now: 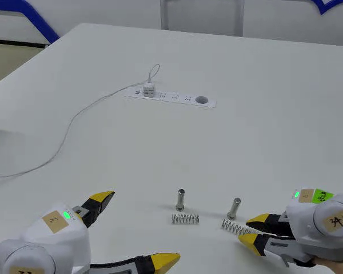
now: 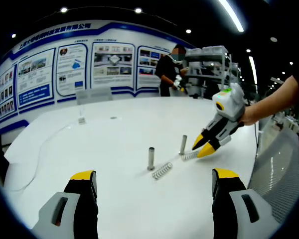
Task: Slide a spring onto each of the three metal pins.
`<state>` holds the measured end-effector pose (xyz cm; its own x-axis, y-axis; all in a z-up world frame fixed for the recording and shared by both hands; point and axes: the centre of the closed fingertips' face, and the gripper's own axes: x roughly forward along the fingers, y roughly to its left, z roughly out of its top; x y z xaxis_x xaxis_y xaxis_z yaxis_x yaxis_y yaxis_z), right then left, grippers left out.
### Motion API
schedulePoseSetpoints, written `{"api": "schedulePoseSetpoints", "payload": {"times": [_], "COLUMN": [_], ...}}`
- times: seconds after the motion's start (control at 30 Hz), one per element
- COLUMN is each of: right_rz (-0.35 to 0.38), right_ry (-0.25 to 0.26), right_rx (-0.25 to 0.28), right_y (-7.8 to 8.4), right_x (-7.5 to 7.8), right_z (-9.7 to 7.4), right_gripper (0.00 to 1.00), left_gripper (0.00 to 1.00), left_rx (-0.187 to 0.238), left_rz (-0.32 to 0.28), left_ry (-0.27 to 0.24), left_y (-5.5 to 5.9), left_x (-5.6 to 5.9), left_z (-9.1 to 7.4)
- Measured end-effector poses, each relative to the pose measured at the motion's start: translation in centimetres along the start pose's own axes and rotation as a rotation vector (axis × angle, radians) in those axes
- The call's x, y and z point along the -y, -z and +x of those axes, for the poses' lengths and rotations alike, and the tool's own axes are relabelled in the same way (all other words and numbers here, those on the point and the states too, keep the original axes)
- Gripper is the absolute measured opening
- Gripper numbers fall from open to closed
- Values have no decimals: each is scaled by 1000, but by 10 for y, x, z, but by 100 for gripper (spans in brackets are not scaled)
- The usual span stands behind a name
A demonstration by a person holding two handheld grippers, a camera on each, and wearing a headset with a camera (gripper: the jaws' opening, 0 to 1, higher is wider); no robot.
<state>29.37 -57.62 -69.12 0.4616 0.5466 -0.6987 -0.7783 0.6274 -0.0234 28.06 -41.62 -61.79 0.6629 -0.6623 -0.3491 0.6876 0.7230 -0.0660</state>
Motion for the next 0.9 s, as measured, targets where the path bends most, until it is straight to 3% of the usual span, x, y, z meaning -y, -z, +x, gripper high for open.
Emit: {"api": "schedulePoseSetpoints", "payload": {"times": [0.2,0.47,0.9], "right_rz": [-10,32,8], "right_ry": [-8,-10,1], "right_rx": [-32,-19,-20], "right_y": [8,10,10], "right_x": [2,4,-1], "right_z": [3,5,3], "right_gripper": [18,13,11], "left_gripper": [97,97,96], "left_rx": [-7,-18,-20], "left_rz": [5,10,26], "left_ry": [1,13,23], "left_y": [2,4,3], "left_x": [1,3,6], "left_z": [0,1,1]}}
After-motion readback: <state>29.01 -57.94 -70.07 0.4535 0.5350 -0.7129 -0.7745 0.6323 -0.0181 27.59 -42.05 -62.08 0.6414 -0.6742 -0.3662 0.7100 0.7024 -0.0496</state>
